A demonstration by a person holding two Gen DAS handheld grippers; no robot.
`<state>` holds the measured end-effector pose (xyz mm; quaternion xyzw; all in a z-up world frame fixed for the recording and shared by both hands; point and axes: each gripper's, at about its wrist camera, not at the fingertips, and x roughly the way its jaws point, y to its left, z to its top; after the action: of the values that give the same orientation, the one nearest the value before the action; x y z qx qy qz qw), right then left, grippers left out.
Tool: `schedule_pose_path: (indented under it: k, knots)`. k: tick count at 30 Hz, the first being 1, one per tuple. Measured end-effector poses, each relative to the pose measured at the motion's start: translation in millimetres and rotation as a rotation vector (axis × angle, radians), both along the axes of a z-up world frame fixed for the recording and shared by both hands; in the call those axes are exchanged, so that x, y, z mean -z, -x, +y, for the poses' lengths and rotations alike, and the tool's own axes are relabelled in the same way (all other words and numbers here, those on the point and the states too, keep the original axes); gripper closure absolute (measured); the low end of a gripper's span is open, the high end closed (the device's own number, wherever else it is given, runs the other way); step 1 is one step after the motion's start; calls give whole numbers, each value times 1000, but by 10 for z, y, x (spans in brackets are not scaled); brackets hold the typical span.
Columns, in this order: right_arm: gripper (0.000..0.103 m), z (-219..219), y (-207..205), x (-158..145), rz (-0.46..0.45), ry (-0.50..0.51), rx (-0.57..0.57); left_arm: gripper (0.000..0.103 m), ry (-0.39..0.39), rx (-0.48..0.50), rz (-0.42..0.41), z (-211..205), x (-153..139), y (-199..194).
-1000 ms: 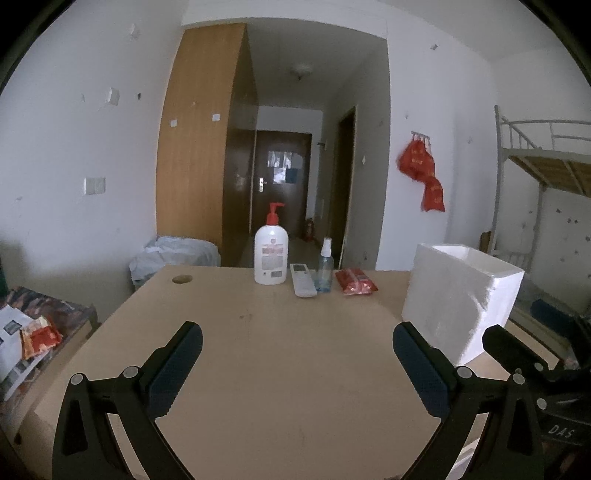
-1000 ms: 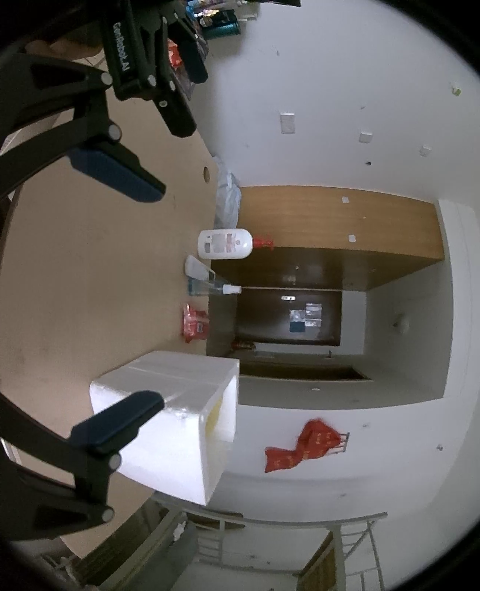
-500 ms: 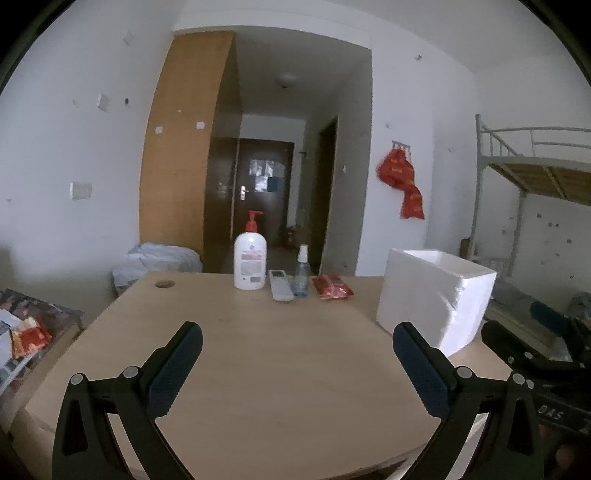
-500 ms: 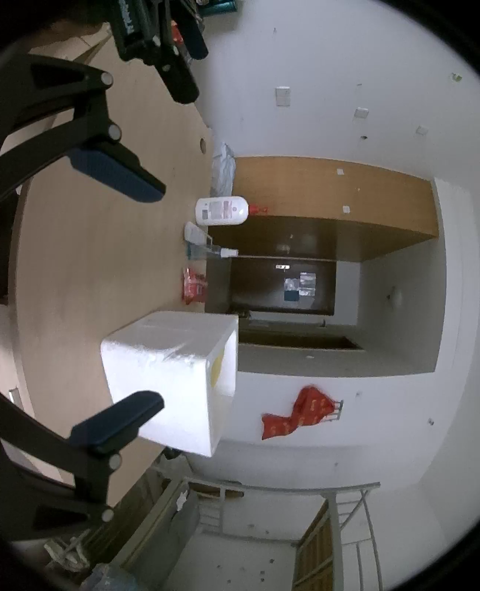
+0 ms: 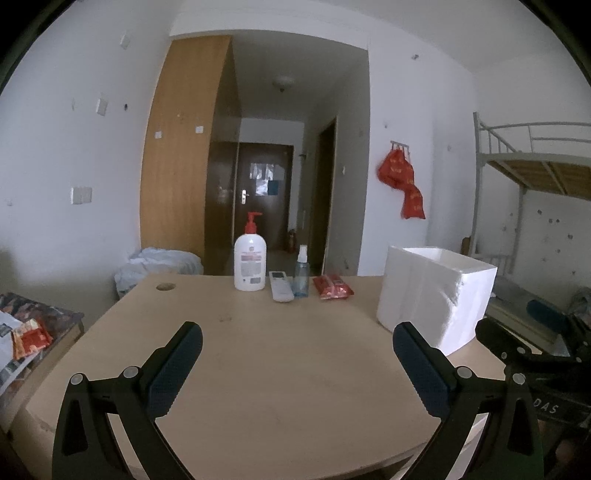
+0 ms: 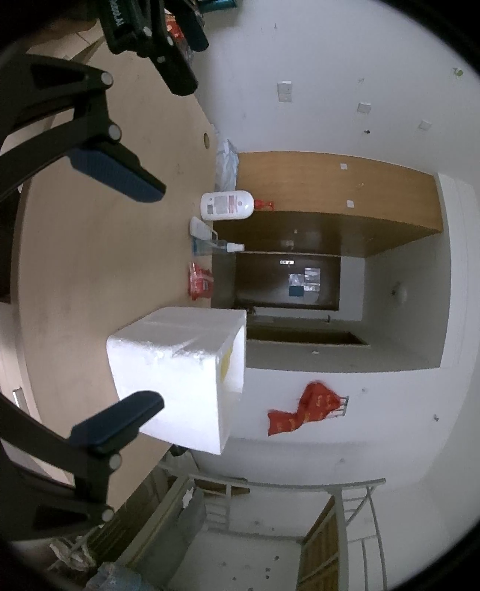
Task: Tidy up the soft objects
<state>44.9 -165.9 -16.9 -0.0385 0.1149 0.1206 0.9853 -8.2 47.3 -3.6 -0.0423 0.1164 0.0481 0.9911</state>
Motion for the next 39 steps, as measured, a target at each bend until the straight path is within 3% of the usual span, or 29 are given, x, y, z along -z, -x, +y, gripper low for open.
schedule_pose_path:
  k: [39]
  knots:
    - [0,21,32,-54,-3,8,6,0,0,-5,-7,-27,23,40]
